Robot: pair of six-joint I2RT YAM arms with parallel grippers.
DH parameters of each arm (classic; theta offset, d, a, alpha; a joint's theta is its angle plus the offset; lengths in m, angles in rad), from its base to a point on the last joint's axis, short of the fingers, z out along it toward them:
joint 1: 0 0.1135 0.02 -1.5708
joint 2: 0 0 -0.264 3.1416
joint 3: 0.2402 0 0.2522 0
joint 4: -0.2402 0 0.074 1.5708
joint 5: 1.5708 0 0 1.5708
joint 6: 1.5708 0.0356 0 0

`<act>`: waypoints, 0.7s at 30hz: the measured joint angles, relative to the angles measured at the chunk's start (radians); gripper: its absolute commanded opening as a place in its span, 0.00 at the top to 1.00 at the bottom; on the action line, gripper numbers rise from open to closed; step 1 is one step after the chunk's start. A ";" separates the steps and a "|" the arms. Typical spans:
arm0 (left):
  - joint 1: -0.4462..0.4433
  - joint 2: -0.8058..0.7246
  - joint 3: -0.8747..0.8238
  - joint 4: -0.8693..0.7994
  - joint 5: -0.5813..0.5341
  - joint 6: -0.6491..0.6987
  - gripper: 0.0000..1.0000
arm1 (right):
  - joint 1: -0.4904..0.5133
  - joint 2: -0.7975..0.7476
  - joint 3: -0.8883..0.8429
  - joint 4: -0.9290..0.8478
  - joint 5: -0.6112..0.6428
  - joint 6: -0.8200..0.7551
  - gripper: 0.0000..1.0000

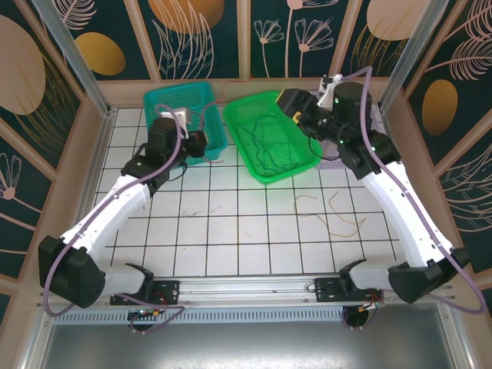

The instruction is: Untangle the cables

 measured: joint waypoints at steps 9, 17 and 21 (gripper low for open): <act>0.240 0.240 0.219 -0.158 0.007 -0.043 1.00 | -0.015 -0.023 -0.097 0.000 0.023 -0.003 0.33; 0.297 0.483 0.336 -0.226 0.067 -0.014 1.00 | -0.016 -0.023 -0.127 -0.006 0.023 0.004 0.33; 0.301 0.587 0.429 -0.250 0.077 0.002 1.00 | -0.021 -0.023 -0.146 -0.013 0.023 0.007 0.33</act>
